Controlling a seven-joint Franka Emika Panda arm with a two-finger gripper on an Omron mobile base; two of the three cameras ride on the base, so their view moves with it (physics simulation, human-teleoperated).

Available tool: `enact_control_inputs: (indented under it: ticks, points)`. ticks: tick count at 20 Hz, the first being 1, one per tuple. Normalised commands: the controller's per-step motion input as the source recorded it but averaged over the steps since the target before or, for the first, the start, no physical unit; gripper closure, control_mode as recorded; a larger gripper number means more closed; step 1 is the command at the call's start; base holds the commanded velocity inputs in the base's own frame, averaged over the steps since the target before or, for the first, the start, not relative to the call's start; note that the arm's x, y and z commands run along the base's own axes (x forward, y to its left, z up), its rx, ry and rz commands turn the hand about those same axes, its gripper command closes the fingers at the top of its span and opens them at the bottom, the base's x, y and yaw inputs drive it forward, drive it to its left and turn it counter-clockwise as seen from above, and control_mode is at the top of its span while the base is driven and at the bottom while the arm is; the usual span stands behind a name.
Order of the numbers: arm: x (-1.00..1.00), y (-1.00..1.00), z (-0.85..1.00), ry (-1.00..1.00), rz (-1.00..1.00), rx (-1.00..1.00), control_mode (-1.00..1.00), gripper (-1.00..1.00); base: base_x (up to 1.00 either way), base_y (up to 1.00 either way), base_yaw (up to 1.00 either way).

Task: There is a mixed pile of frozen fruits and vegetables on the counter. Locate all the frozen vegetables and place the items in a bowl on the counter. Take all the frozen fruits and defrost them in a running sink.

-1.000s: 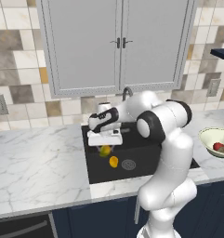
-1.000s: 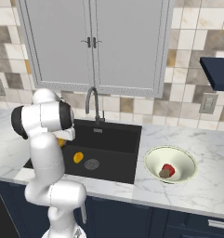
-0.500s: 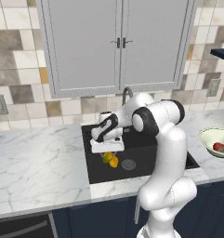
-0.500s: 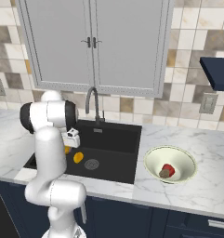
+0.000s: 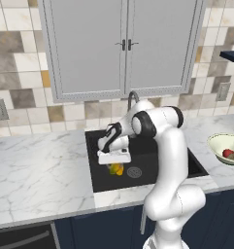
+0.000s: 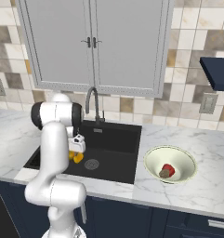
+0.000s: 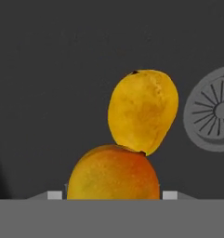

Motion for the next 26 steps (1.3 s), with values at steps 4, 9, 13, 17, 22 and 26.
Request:
enact_control_inputs:
  ticks: [4, 9, 13, 17, 22, 26]
  points:
    - [0.04, 0.18, -0.37, 0.08, -0.03, 0.00, -1.00, 1.00, 0.00, 0.00, 0.00]
    - [0.00, 0.06, -0.32, 0.03, -0.02, 0.00, -1.00, 1.00, 0.00, 0.00, 0.00]
    - [0.00, 0.01, -0.27, 0.03, -0.02, 0.01, -1.00, -1.00, 0.00, 0.00, 0.00]
    - [-0.02, -0.02, -0.25, 0.02, -0.01, 0.01, -1.00, -1.00, 0.00, 0.00, 0.00]
    - [-0.01, -0.01, -0.16, 0.00, 0.00, 0.01, -1.00, -1.00, 0.00, 0.00, 0.00]
    - [-0.02, -0.06, 0.05, -0.02, -0.02, 0.01, -1.00, -1.00, 0.00, 0.00, 0.00]
